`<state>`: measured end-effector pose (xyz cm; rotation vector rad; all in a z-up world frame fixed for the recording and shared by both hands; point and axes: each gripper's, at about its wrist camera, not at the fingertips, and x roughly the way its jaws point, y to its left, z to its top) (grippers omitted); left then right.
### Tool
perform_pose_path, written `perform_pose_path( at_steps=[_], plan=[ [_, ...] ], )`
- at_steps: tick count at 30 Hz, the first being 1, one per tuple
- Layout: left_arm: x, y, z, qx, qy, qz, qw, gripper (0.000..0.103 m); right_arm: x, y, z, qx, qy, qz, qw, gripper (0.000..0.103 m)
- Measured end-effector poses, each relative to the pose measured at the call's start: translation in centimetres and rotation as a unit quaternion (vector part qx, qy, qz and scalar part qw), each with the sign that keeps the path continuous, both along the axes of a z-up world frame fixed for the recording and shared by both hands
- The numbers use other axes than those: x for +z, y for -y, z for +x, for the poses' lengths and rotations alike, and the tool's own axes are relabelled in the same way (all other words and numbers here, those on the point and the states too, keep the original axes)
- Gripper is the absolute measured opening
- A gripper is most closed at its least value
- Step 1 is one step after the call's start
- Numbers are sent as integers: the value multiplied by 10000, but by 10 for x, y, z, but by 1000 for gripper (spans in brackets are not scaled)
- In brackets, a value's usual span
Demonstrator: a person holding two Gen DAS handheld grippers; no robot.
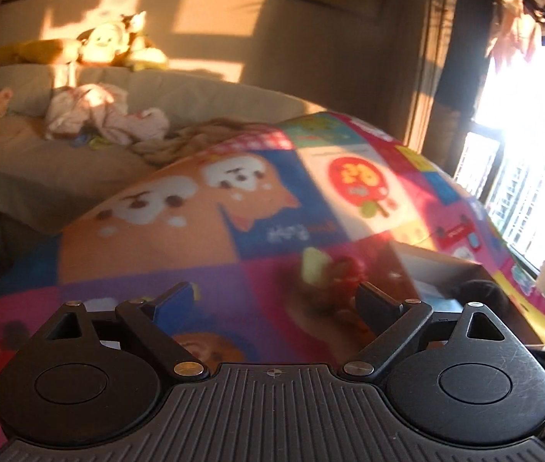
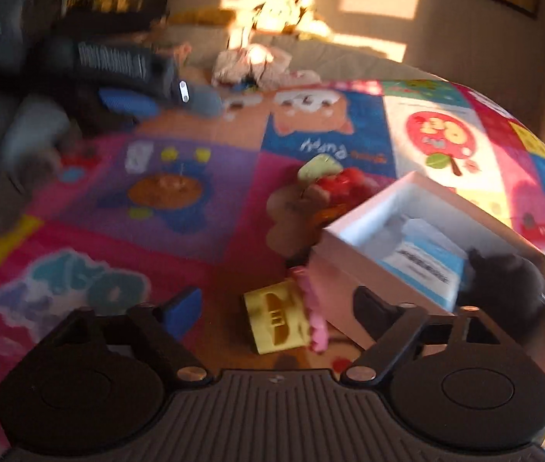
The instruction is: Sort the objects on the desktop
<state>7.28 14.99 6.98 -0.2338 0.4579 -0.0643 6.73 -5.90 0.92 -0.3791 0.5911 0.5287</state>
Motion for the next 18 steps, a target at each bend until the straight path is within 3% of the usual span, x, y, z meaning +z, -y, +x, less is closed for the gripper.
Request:
perform_pose_path(
  at_steps=[1,2,5,7,8,10,12,15,18],
  plan=[
    [-3,-1,0,-30,-44,48,10000,95,-5,-5,3,-40,-31,-111,9999,52],
    [-6,1,1,-89,-78,100,9999,93,-8,-6,6,-117,-149,-177,9997,42],
    [-15,18,12,-410,-194,203,9988,87,-9,11,3,-285,-388,-78,9988,42],
    [-22,36,25,-728,-236,298,9966,72,-6,29,-5,-410,-422,-118,9982,42],
    [-24,47,32,-919,-240,399,9947,64,-5,39,-9,-480,-444,-112,9978,42],
    [-29,69,43,-1336,-182,660,9887,63,-4,62,-18,-638,-522,-16,9966,43],
    [-35,89,54,-1633,-151,989,9815,55,-2,86,-27,-788,-580,201,9950,47],
    [-46,103,71,-1752,-304,1172,9771,42,-3,113,-43,-1100,-564,525,9909,57],
    [-55,105,83,-1658,-493,1171,9779,40,-9,135,-54,-1376,-613,892,9846,62]
  ],
)
